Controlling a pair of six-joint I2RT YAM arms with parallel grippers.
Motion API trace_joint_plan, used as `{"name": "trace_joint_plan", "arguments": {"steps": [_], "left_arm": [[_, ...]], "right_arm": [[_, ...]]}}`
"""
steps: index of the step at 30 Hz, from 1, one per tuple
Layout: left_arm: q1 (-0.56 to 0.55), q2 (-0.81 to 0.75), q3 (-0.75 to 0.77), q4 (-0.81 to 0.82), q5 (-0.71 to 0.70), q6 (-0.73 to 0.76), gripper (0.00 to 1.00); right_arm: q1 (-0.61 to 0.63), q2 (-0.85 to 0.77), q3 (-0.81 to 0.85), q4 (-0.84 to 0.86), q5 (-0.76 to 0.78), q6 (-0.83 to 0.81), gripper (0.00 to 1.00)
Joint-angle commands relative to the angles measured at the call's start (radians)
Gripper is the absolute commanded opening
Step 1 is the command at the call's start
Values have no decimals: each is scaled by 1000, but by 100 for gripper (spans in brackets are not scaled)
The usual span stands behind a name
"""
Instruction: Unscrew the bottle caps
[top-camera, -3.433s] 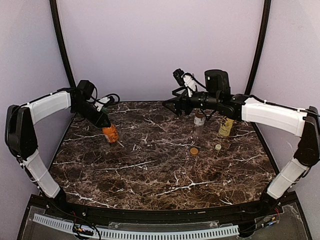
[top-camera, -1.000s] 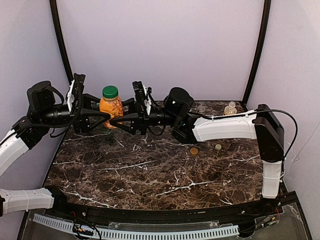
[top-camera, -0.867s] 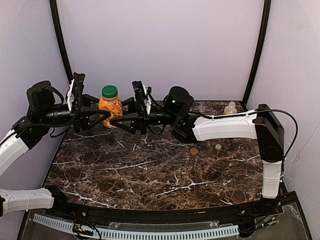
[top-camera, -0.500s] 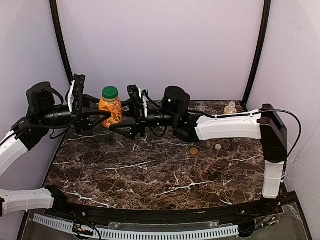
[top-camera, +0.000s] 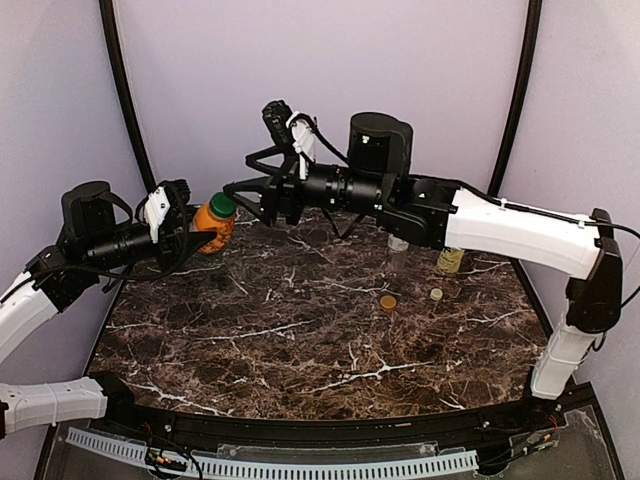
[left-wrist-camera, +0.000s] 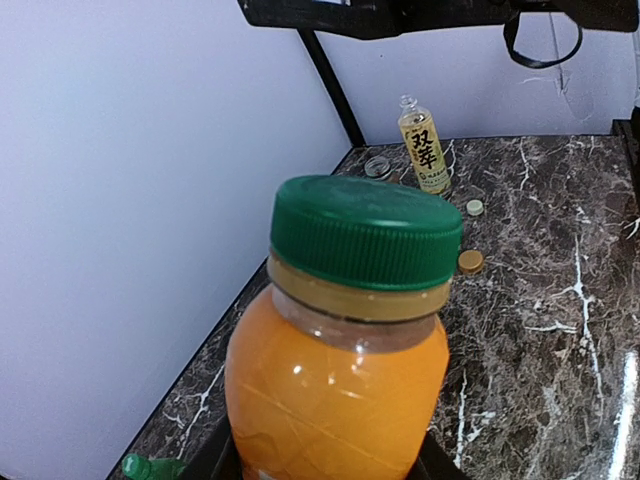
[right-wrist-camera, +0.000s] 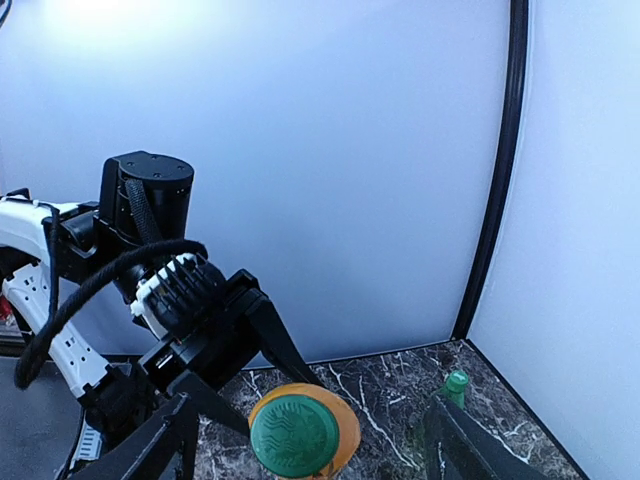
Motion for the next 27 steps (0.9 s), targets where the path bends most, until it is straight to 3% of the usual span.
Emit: {"name": "trace_joint_plan", "arguments": {"steps": [1,9,14,20,26,27], "left_arm": [[-12,-4,-9,-1,-81,80,18],[-14,2,-5,-3,-83,95,18],[-16,2,-5,2,-76,91,18],[-16,-2,-8,3,-71,91,18],[-16,-10,-12,7,-62,80,18],[-16,-12,-13,6,-58,77,23]], "right_arm": [[38,80,113,-116,165,32,75],[71,179,263,-232,169,25,74],[73,202,282,-266,183,27,64],[71,213,286,-267,161,32,33],[65,212,283,-279,152,31,12],[61,209,280,-282,154,31,5]]}}
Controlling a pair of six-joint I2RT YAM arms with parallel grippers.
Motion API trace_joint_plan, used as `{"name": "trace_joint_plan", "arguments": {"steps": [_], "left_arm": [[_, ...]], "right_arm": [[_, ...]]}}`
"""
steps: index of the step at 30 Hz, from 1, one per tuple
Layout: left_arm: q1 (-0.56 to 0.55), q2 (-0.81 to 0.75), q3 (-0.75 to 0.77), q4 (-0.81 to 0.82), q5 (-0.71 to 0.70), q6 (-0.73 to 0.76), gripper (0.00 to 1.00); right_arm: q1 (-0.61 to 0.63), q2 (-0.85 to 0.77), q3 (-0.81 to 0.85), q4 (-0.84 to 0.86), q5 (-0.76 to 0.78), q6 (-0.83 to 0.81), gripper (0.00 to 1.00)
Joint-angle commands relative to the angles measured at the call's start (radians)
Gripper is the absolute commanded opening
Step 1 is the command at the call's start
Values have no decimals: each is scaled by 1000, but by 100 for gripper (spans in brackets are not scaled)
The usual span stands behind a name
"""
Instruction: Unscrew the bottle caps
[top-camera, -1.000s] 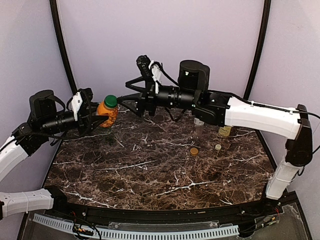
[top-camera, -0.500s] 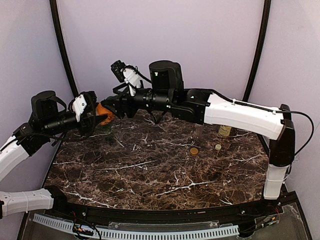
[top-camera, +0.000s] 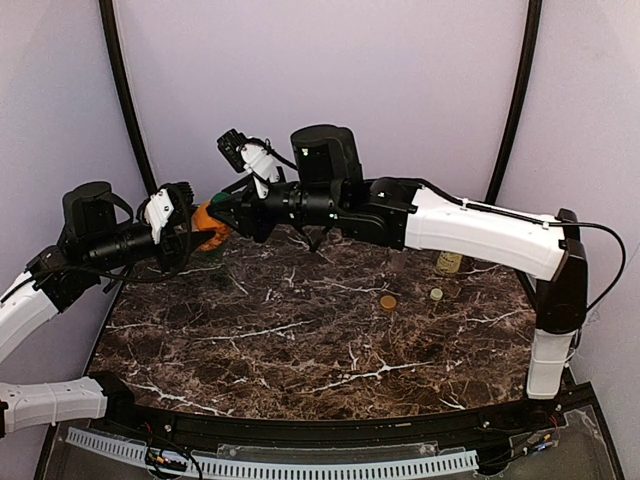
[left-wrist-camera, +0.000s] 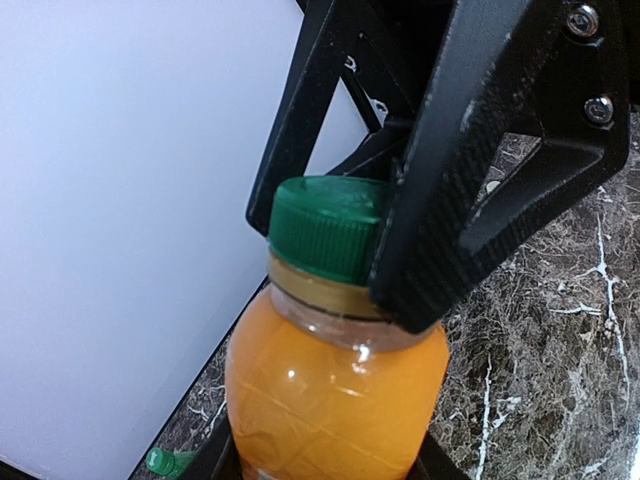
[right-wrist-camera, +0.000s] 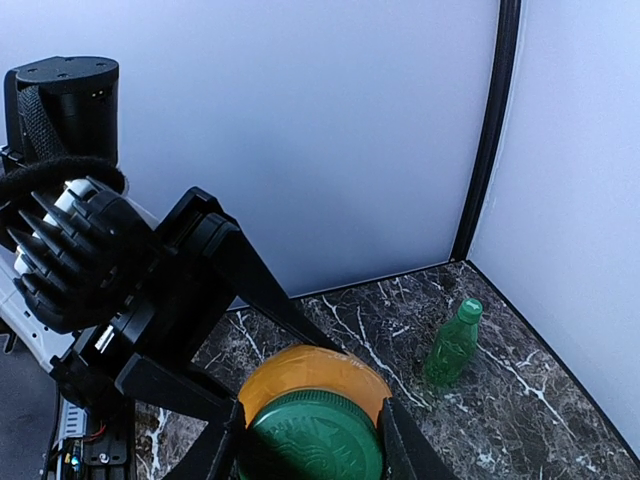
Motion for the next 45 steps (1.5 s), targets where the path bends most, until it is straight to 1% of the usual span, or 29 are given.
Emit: {"name": "trace_joint_plan", "arguments": {"steps": [1,2,3,4,6,7,10,13,15,16,19,22,25,28,30,31,33,34,36,38,39,40,41,42,43,44,45], "left_arm": [[-6,-17,-15,6,36,-6,30],[-6,-21,-16,3,49,-7,47],[-6,-23,-23,-6,83,-8,58],[-6,-27,-27,-12,102,-11,73],[-6,-30,-49,-18,151,-18,81],[-6,-28,-62,-14,151,-30,81],[-6,-21,-78,5,121,-53,77],[-6,-16,-72,25,103,-76,70],[-6,-12,-70,21,101,-76,69],[-6,-10,-70,17,103,-74,69],[-6,-6,-77,-13,97,-64,77],[-6,-4,-85,-26,81,-65,81],[-6,-2,-81,-24,70,-71,79],[-6,0,-71,-12,80,-81,67],[-6,1,-62,-3,96,-93,65],[-6,1,-57,-2,105,-96,65],[-6,1,-51,2,114,-96,69],[-6,1,-48,5,117,-94,72],[-6,0,-40,9,127,-96,75],[-7,1,-30,15,135,-109,74],[-6,1,-23,18,141,-114,72],[-6,2,-20,21,144,-124,68],[-6,1,-14,22,153,-128,61],[-6,3,-12,23,157,-132,56],[-6,3,-11,21,163,-134,48],[-6,2,-11,20,165,-134,44],[-6,2,-12,17,162,-134,37]], "right_arm": [[-7,10,17,-9,-9,14,0],[-12,1,10,-8,-12,14,0],[-18,-6,6,-5,-21,25,0],[-23,-14,0,0,-34,45,0],[-29,-27,-17,26,-72,61,0],[-30,-32,-25,40,-98,64,0],[-30,-40,-40,63,-148,69,0],[-30,-51,-54,69,-147,71,0],[-32,-63,-68,79,-146,73,0],[-33,-68,-74,86,-150,77,0],[-39,-86,-99,117,-162,95,0],[-46,-103,-117,147,-169,105,0],[-51,-109,-126,150,-171,106,0],[-53,-109,-126,150,-174,107,0],[-53,-107,-124,150,-177,108,0],[-53,-104,-125,150,-176,106,0],[-53,-100,-124,148,-172,105,0],[-54,-97,-125,147,-170,104,0],[-54,-93,-123,145,-171,104,0],[-55,-89,-122,143,-175,104,0],[-54,-88,-122,142,-175,103,0],[-55,-87,-122,141,-174,101,0],[-56,-84,-121,140,-175,100,0],[-58,-82,-119,137,-176,99,0],[-60,-79,-119,133,-180,99,0],[-63,-77,-116,124,-184,101,0],[-66,-74,-112,114,-188,105,8]]}}
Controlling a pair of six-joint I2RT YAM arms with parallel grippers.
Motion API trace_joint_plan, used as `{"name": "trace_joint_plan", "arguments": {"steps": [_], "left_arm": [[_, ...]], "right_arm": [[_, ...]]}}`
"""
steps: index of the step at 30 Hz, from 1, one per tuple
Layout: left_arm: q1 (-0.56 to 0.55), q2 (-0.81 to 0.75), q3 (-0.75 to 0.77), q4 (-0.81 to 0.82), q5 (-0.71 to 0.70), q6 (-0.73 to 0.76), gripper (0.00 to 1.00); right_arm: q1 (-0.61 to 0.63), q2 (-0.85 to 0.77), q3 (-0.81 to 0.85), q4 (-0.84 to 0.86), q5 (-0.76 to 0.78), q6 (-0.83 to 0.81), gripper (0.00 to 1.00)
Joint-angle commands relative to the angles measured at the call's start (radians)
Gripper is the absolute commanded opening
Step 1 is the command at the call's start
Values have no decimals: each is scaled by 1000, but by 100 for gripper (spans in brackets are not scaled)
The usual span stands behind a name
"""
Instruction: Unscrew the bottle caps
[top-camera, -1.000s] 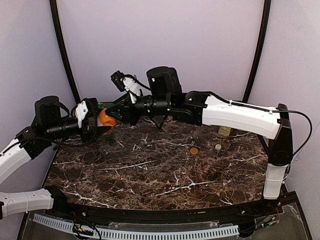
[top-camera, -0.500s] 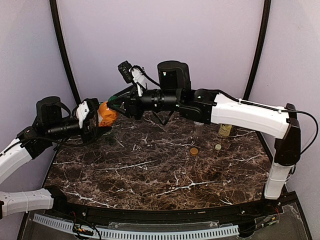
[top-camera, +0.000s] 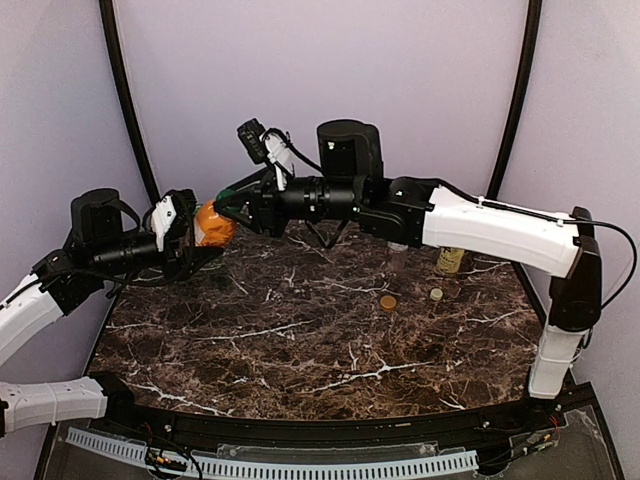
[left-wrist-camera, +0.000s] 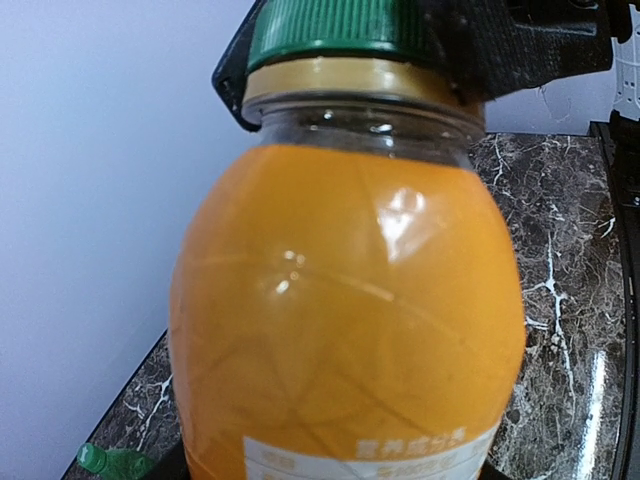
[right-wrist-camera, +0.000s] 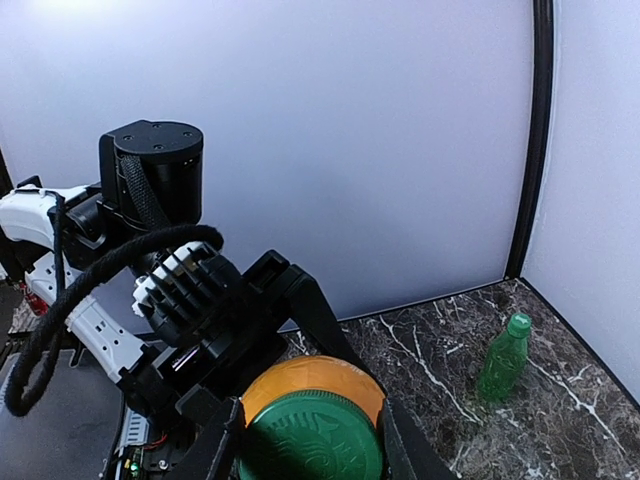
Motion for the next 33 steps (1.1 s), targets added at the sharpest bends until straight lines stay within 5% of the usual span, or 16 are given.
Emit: {"name": "trace_joint_plan", "arguments": {"steps": [1,4,7,16,26,33], "left_arm": [[-8,-5,28,13,56,-9,34],[-8,-11,12,-3,11,57,29],[-8,-22,-14,-3,-98,191,27],[-8,-22,-138,370,-508,760,18],[-9,-29,-178,468,-552,909,15],[-11,-27,-179,456,-553,898,15]], "right_arm": [[-23,7,10,-4,-15,5,21],[-51,-1,17,-36,-52,57,52],[-74,-17,26,-64,-81,134,61],[-89,19,75,-152,-51,320,70],[-111,142,176,-112,-157,430,88],[-111,168,185,-80,-158,448,79]]}}
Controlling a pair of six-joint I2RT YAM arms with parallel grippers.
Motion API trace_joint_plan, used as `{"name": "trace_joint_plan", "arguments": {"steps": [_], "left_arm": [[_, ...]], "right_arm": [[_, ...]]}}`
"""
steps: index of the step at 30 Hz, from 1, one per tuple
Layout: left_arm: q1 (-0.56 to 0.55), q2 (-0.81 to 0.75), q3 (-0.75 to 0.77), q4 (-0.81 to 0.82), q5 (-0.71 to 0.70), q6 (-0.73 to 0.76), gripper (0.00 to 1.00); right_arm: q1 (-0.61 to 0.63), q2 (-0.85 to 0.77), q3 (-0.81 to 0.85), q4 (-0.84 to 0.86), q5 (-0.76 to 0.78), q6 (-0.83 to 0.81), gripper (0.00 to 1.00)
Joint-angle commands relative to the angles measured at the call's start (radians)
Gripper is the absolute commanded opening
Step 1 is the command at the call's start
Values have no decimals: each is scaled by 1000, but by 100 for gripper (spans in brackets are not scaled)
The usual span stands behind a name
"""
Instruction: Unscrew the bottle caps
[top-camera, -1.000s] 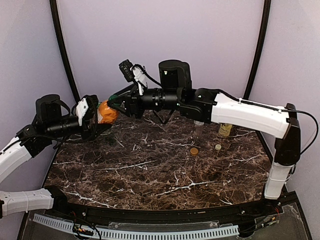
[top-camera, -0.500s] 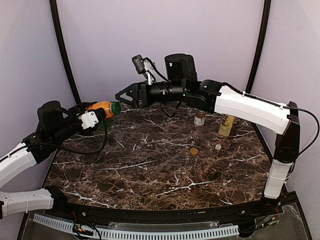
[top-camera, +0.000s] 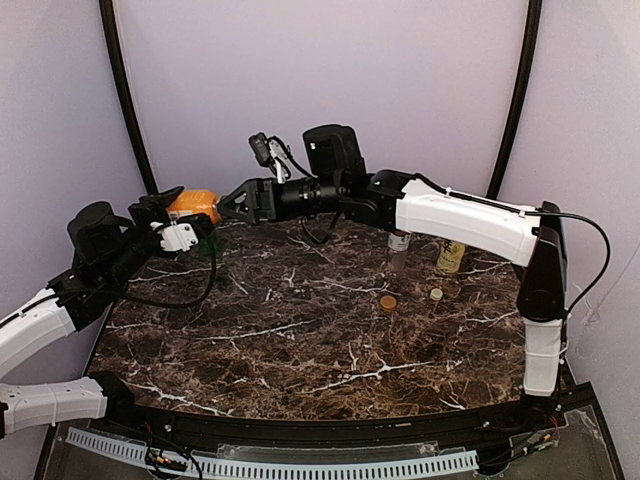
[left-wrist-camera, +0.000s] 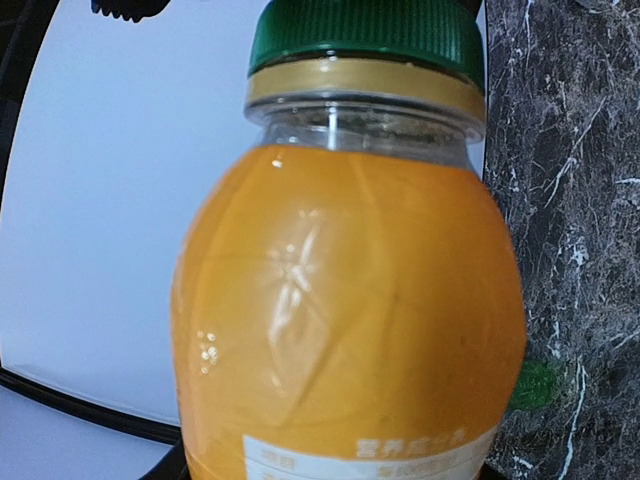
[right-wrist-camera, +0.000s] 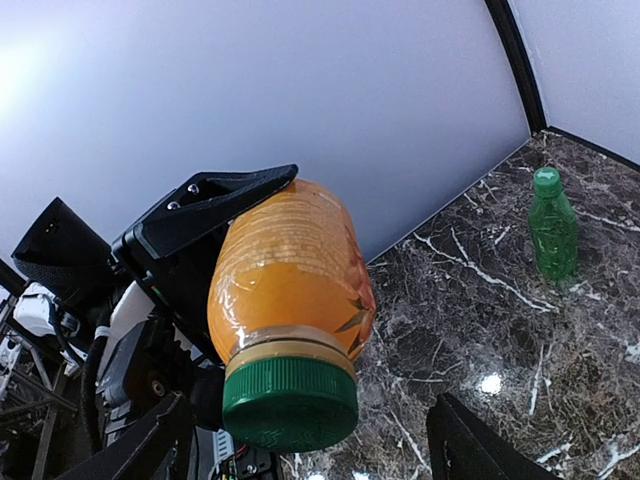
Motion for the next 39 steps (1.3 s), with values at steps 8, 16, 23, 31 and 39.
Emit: {"name": "trace_joint_plan", "arguments": {"steps": [8,16,23,31,39], "left_arm": [[-9,-15,-11,20,-11,-3,16],[-12,-13,-6,16,-8,-12,15],[-12,-19,15,-56,6,-118,14],[-12,-22,188,-543,379,-442,7],[-12,-7,247,-684,588,-612,5]], "right_arm": [[-8,38,41,83,-57,45,51],[-11,51,55,84,-73,50,36],[-12,44,41,86,-110,18,0],[52,-28,-20,-85,-172,-615,0],[128,-42,3,-308,62,-1004,0]]}}
